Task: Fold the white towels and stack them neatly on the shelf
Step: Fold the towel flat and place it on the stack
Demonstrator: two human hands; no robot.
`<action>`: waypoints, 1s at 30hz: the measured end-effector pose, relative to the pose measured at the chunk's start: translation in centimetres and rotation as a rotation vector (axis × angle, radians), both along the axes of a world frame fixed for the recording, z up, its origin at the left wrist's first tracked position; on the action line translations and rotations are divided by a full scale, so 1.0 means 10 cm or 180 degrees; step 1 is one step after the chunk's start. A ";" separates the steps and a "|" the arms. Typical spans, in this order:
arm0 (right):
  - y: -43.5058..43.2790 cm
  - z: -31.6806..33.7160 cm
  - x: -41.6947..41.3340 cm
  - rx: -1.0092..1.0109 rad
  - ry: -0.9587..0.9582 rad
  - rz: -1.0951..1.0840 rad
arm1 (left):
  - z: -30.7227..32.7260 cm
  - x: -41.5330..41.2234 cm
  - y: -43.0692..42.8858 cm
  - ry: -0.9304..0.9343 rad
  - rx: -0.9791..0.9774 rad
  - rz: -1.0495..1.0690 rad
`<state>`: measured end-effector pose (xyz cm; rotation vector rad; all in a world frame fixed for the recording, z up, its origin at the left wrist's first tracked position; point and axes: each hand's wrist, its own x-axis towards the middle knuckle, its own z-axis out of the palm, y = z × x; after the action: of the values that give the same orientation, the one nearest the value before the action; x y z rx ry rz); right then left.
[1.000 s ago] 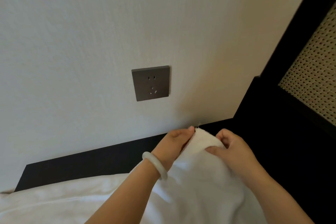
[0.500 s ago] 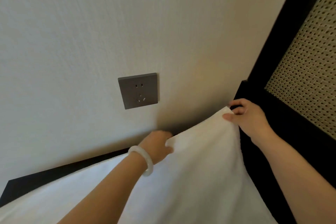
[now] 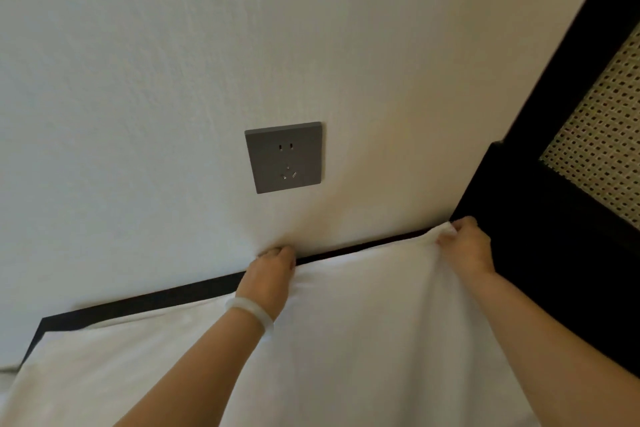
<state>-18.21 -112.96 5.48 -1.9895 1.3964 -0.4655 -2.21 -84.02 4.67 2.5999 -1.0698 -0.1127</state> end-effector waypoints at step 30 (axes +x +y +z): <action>1.33 -0.36 -2.58 -0.0859 0.1540 0.1574 | -0.55 -1.39 1.04 -0.0443 0.0469 -0.0182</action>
<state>-44.00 -99.61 1.90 -2.6912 1.0720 0.0663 -16.08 -73.65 -0.81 2.7430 -1.2276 -0.0251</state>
